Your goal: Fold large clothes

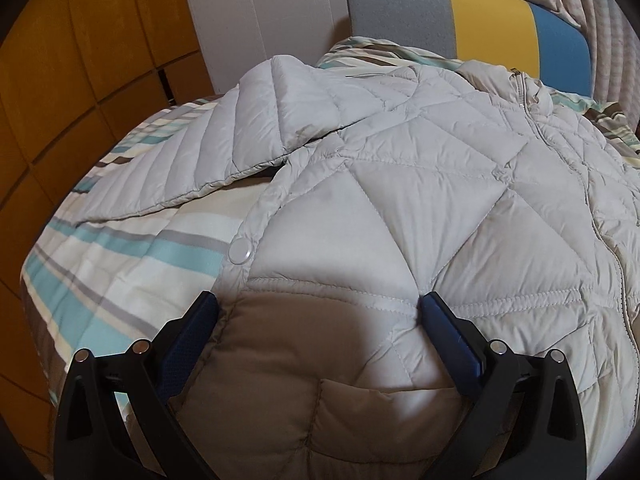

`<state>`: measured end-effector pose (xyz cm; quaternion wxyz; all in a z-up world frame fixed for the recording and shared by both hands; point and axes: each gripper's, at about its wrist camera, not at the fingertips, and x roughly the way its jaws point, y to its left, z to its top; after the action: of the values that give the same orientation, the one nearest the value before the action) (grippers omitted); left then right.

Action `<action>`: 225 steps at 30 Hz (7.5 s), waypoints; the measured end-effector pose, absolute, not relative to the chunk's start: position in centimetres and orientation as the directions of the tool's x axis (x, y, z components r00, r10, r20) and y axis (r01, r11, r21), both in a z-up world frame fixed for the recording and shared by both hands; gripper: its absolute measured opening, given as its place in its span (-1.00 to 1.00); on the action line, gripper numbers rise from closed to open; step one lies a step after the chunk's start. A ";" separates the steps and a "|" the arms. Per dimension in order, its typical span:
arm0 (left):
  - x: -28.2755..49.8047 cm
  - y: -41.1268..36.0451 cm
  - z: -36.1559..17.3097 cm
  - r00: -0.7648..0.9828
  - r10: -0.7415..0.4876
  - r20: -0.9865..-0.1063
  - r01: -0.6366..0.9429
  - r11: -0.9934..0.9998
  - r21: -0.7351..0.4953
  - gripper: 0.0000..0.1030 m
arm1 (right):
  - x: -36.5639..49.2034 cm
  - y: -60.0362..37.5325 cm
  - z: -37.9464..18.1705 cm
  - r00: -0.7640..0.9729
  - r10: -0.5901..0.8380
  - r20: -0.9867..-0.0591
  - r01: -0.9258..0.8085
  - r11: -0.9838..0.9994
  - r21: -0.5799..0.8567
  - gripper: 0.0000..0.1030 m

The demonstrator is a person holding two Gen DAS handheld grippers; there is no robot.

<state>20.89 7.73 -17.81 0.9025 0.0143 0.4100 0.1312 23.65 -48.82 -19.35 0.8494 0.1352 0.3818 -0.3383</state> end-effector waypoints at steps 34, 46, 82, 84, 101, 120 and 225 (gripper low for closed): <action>20.7 10.7 -18.1 0.614 0.218 -0.759 -0.329 0.944 0.006 0.94 | 26.7 -3.5 -25.8 0.938 -0.115 -0.326 -0.259 0.390 -0.884 -0.69; 20.8 10.8 -17.8 0.594 0.165 -0.788 -0.301 0.953 -0.028 0.94 | 26.2 -4.7 -23.3 0.921 -0.047 -0.387 -0.321 0.471 -0.822 -0.32; 22.6 3.7 -9.1 0.756 0.053 -0.652 -0.176 0.976 -0.125 0.94 | 32.1 -23.7 -16.5 0.789 0.194 -0.583 -0.115 0.979 0.171 -0.33; 23.9 1.6 -8.7 0.773 0.013 -0.635 -0.112 0.987 -0.115 0.94 | 32.2 -27.3 -16.6 0.796 0.108 -0.595 0.012 0.981 0.194 -0.31; 32.1 -0.6 -16.6 0.689 0.039 -0.724 -0.059 0.998 -0.003 -0.07 | 33.5 -30.2 -18.8 0.712 0.254 -0.654 -0.063 0.952 0.300 -0.47; 32.7 -1.6 -17.4 0.678 0.072 -0.731 -0.048 0.997 0.053 -0.06 | 41.2 -36.2 -21.7 0.697 0.027 -0.716 0.218 0.944 0.248 -0.57; 24.9 16.3 -5.3 0.915 0.161 -0.371 -0.260 0.937 -0.234 -0.87 | 35.4 -28.8 -21.1 0.704 -0.143 -0.696 0.130 0.989 -0.072 0.15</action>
<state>24.88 16.25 -5.33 0.9683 -0.1404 0.1756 0.1088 35.40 -28.75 -21.14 0.9229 -0.0088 0.3777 -0.0740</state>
